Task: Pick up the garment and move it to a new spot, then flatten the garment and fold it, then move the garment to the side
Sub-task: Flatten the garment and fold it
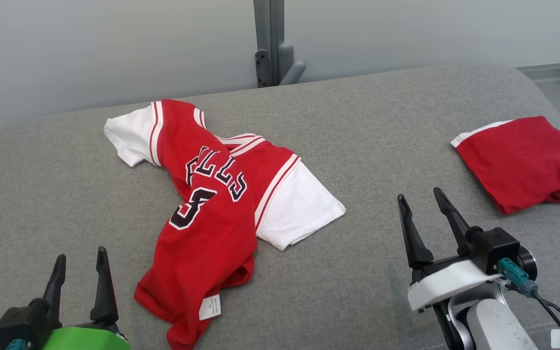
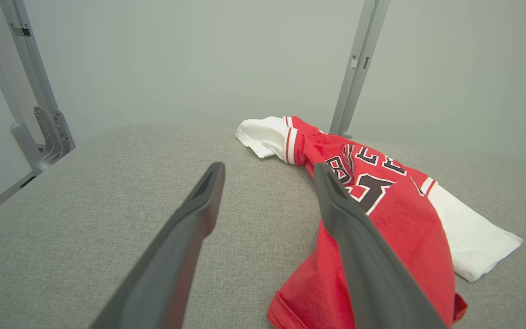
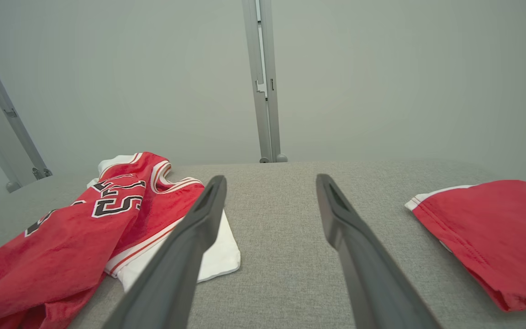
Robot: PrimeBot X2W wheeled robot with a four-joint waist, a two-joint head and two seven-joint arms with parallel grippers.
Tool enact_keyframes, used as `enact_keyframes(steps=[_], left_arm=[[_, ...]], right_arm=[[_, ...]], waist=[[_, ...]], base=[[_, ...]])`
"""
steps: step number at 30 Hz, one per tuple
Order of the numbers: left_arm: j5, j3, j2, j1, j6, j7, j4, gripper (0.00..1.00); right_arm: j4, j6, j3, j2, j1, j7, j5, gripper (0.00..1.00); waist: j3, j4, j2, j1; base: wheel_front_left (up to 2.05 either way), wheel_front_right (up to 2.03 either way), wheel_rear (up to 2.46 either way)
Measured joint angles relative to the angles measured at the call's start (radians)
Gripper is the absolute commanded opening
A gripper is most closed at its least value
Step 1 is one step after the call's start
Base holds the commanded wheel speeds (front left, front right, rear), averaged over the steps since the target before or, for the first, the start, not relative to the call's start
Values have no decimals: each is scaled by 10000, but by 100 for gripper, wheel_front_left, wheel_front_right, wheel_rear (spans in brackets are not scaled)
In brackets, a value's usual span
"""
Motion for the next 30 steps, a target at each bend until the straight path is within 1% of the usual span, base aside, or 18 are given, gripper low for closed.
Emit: enact_keyframes(steps=[4,12,21,30], left_arm=[[19,443,-199,148,-161,0,79,100],[263,865,-439,234,-426,0,161,100],[539,1216,-717,362,-673,0,234,100],[711,1463,-846,367,-848,0,268,100]], right_arm=[[0,0,-21,0,55,0,0,100],[-19,0,-12,0,55,0,0,100],[-38,0,-54,0,109,0,67,100],[-61,0,-81,0,114,0,88,100]], waist=[[-62,0,0,0],[-59,59,0,0],[34,120,0,0],[123,130,0,0]], base=[[0,0,0],[0,0,0],[0,0,0],[0,0,0]])
